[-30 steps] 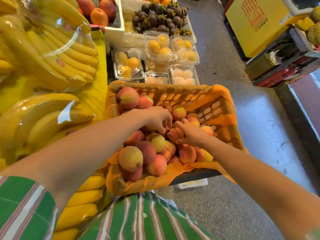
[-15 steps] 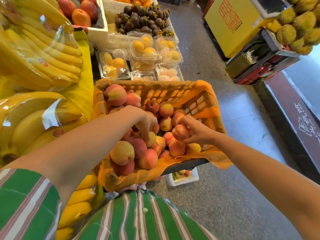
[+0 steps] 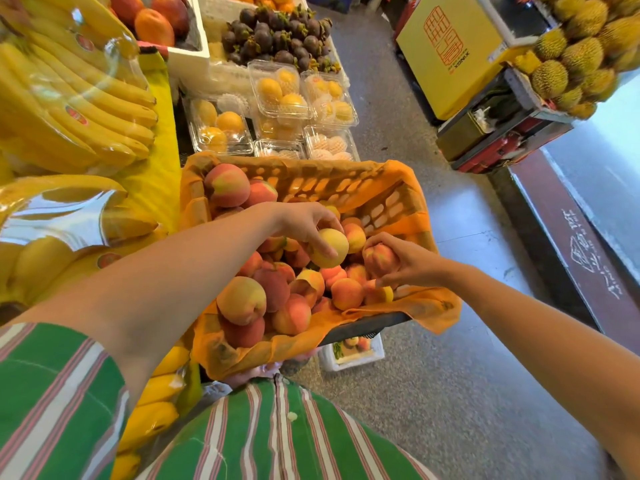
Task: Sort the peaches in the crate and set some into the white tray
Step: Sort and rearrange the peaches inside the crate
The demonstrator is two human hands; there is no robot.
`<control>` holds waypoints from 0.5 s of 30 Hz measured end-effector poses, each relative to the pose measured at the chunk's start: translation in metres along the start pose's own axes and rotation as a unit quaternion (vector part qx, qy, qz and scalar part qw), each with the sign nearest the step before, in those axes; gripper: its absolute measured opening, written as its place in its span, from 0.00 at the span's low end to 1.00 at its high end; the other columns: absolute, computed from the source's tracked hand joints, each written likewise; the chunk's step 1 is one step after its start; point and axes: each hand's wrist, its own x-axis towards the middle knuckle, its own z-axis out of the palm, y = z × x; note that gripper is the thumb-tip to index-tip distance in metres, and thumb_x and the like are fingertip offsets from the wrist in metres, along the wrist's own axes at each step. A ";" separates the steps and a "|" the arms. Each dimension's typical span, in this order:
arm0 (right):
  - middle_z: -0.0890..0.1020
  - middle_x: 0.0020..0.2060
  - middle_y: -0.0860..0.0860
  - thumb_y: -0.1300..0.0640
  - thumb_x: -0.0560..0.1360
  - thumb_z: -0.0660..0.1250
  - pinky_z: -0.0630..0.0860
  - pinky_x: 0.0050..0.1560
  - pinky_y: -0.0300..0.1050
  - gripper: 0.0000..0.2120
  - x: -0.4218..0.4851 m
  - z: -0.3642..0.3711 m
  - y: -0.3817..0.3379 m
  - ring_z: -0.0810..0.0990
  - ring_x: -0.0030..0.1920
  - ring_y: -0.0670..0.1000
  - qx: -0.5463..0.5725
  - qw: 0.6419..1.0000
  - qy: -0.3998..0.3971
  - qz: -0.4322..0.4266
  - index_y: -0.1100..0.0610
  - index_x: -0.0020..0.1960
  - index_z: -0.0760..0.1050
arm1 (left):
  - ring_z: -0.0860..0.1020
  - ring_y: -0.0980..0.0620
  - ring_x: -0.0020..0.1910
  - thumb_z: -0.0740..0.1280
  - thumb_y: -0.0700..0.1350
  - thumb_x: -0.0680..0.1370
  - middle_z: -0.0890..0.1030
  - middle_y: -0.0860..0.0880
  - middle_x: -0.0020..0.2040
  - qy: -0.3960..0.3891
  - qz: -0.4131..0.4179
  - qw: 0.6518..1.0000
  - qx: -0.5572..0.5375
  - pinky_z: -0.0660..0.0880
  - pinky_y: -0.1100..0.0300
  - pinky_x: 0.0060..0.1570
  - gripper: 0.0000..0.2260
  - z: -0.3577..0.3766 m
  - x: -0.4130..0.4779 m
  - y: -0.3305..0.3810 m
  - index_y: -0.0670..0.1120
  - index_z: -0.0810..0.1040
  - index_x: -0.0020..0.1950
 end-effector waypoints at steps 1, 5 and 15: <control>0.74 0.58 0.48 0.52 0.67 0.78 0.78 0.55 0.48 0.30 -0.001 -0.002 0.001 0.76 0.57 0.50 0.002 1.000 -0.004 0.007 0.45 0.63 0.66 | 0.76 0.50 0.58 0.75 0.47 0.71 0.73 0.50 0.61 0.000 -0.001 1.000 -0.011 0.78 0.59 0.48 0.23 0.000 0.001 0.000 0.48 0.75 0.65; 0.75 0.55 0.49 0.56 0.65 0.77 0.75 0.52 0.46 0.30 0.006 -0.016 0.010 0.74 0.54 0.51 -0.127 0.992 0.017 0.018 0.52 0.62 0.67 | 0.77 0.46 0.57 0.76 0.48 0.70 0.75 0.46 0.59 0.011 -0.025 0.997 -0.075 0.78 0.50 0.56 0.24 0.001 0.008 -0.003 0.51 0.75 0.64; 0.77 0.54 0.55 0.61 0.73 0.68 0.73 0.49 0.50 0.16 0.082 -0.022 0.015 0.75 0.56 0.58 -0.426 0.893 0.144 0.025 0.57 0.59 0.69 | 0.77 0.46 0.58 0.76 0.47 0.71 0.76 0.46 0.59 0.100 -0.048 0.967 -0.228 0.78 0.48 0.58 0.20 -0.006 0.026 -0.015 0.50 0.75 0.60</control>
